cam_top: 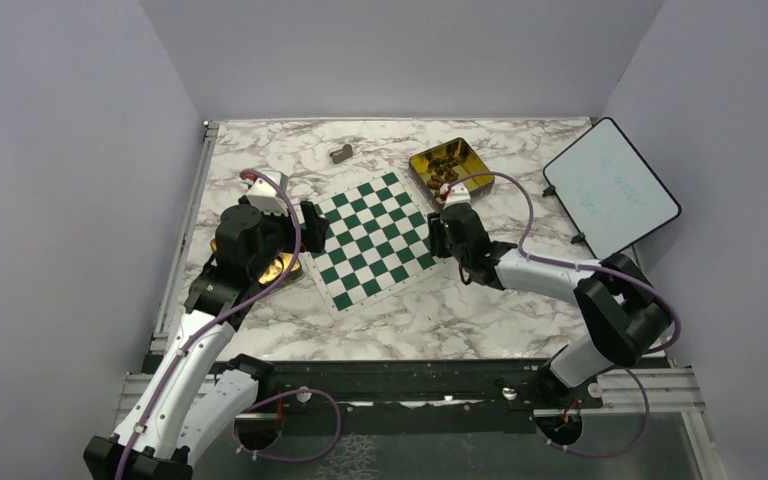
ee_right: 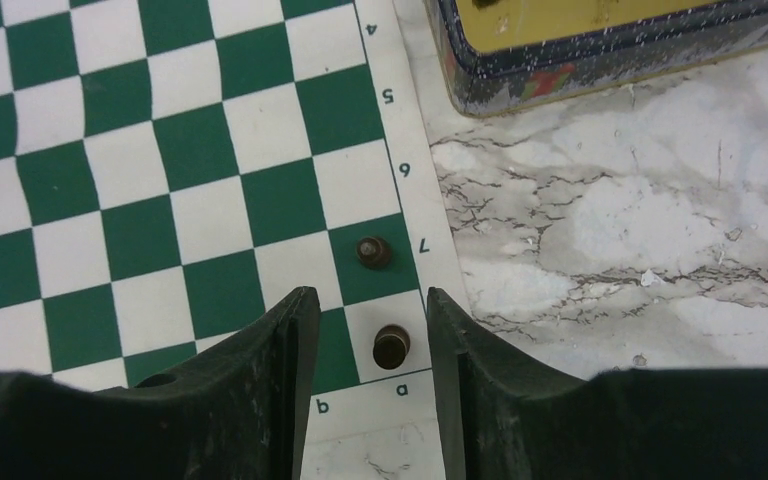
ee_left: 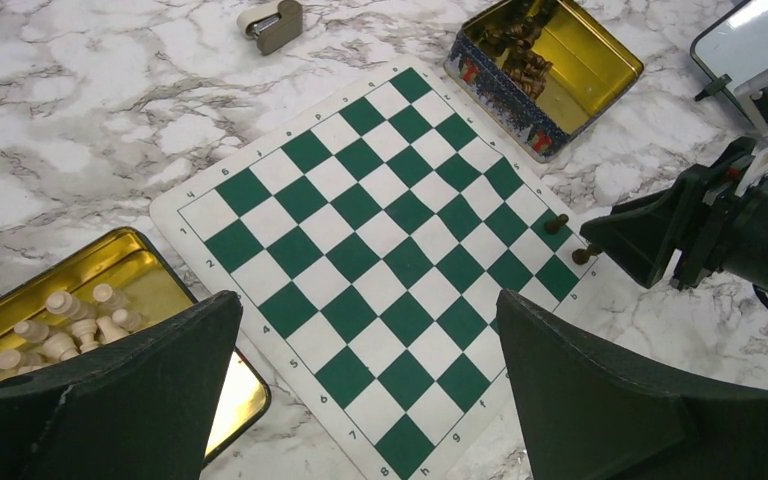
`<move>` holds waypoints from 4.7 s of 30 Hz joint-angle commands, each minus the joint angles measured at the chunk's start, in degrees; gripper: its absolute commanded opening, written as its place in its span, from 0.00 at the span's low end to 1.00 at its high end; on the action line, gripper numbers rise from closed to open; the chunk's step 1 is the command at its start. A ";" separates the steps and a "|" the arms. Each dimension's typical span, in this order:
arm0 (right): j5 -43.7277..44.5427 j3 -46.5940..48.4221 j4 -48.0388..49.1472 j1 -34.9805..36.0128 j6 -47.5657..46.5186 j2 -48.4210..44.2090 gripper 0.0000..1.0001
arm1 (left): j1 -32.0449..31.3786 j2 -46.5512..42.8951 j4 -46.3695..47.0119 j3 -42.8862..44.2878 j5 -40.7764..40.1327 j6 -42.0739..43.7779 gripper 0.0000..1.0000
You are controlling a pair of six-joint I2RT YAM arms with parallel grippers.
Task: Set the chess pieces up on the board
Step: Place the chess piece on the chessboard, then pick up the chess piece from the storage box.
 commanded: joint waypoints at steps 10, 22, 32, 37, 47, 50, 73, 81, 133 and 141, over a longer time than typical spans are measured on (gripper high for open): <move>3.47 10.86 -6.10 -1.34 -4.66 -2.98 0.47 | -0.24 0.64 0.35 -0.41 0.32 0.08 0.99; 0.89 24.99 -7.47 -9.55 -8.28 9.30 0.43 | -0.55 0.46 0.57 -0.59 0.68 0.08 0.99; -6.85 34.94 -6.83 -16.07 -12.01 21.66 0.37 | -0.64 -0.17 0.51 -0.68 0.50 0.16 0.99; -9.99 39.35 -6.55 -17.00 -12.65 26.57 0.37 | -0.64 -0.17 0.52 -0.68 0.53 0.16 0.99; -12.94 50.45 -8.99 -17.07 -13.73 36.09 0.32 | -0.64 -0.37 0.51 -0.68 0.27 0.31 0.99; -12.28 53.77 -10.33 -17.05 -14.13 38.84 0.32 | -0.64 -0.46 0.43 -0.68 0.28 0.28 0.99; -8.73 56.23 -11.22 -17.18 -15.24 43.84 0.34 | -0.73 -0.26 0.43 -0.59 0.06 0.42 0.99; -7.49 56.65 -11.97 -17.58 -15.20 43.90 0.34 | -0.73 -0.09 0.43 -0.59 0.06 0.43 0.99; -11.12 57.44 -16.16 -18.49 -13.71 42.71 0.32 | -0.73 -0.04 0.43 -0.59 0.06 0.43 0.99; -11.42 56.54 -16.67 -18.45 -13.53 42.62 0.31 | -0.73 0.02 0.43 -0.59 0.09 0.43 0.99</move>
